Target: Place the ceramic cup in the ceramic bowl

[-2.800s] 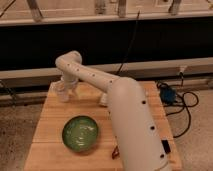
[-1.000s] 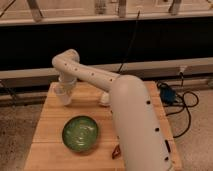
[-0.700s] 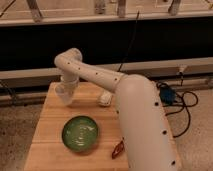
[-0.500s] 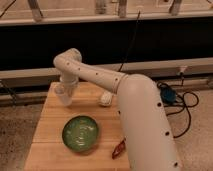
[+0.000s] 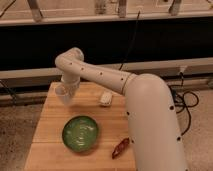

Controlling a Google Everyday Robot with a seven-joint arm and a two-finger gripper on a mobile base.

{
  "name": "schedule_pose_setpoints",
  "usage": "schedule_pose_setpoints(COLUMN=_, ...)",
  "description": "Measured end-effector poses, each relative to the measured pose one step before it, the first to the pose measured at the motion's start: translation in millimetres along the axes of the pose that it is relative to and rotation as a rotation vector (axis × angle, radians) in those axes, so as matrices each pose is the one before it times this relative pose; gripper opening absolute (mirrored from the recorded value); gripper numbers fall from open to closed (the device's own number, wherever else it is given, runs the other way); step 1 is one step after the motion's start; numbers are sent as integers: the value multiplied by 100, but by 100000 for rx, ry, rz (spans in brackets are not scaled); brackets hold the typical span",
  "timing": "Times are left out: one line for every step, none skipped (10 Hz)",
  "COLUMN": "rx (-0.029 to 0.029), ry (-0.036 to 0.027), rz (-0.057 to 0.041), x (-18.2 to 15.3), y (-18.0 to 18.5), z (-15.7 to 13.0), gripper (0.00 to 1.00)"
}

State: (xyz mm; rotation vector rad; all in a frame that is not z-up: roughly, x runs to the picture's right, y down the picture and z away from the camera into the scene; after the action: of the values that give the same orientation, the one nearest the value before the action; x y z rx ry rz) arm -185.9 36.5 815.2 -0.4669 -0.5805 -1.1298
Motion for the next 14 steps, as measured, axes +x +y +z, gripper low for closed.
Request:
schedule_pose_setpoints(rx=93, ry=-64, rz=314, x=-229, y=719, z=-473, gripper=0)
schedule_pose_setpoints(rx=126, ry=54, rz=359, x=-134, y=433, z=-342, gripper=0)
schedule_pose_setpoints(rx=185, ry=-100, rz=-48, x=-314, y=155, z=-264, gripper=0)
schedule_pose_setpoints(rx=389, ry=-163, rz=-79, x=-426, y=119, z=-282, gripper=0)
schedule_pose_setpoints(rx=-8, ry=-205, rz=325, x=-382, y=631, z=-152, gripper=0)
schedule_pose_setpoints(rx=323, ry=-134, rz=218, x=-529, y=627, z=-277, gripper=0)
schedule_pose_setpoints(rx=159, ry=-220, rz=218, x=-422, y=549, z=-173, gripper=0)
schedule_pose_setpoints(rx=145, ry=-446, rz=179, x=-591, y=621, z=-101, gripper=0)
schedule_pose_setpoints(rx=274, ry=-383, rz=-131, x=-750, y=504, z=-126, gripper=0)
schedule_pose_setpoints(rx=106, ry=-212, rz=163, x=-476, y=631, z=-81, gripper=0)
schedule_pose_setpoints(rx=276, ry=-441, rz=443, x=-494, y=906, z=-14, gripper=0)
schedule_pose_setpoints(rx=139, ry=-506, rz=-131, x=-593, y=421, z=110, gripper=0)
schedule_pose_setpoints(rx=67, ry=-367, rz=-51, x=-667, y=677, z=-10, gripper=0)
schedule_pose_setpoints(rx=-131, ry=-677, rz=-76, x=-843, y=995, z=25, gripper=0)
